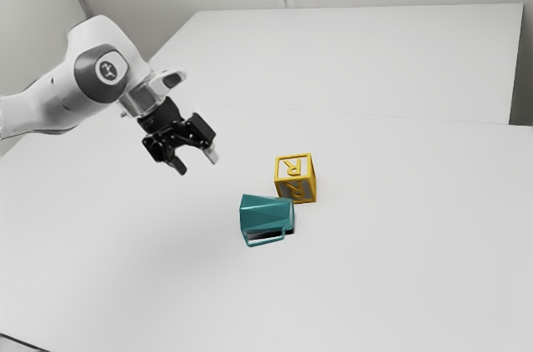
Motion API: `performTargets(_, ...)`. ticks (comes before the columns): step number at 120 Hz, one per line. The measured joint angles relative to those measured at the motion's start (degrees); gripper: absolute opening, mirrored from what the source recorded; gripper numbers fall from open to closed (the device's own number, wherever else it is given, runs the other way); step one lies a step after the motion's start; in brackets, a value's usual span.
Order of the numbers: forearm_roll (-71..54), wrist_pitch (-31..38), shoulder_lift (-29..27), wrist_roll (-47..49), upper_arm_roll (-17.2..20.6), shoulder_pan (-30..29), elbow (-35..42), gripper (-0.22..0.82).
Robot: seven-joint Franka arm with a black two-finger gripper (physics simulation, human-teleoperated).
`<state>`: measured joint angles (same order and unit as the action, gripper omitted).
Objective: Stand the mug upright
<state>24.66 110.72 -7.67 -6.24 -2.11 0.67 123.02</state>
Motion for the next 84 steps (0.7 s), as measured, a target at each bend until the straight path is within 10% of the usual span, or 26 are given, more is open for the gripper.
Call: performTargets(84,28.4,10.2,10.3,-17.3,0.1,-2.9,8.2,0.60)
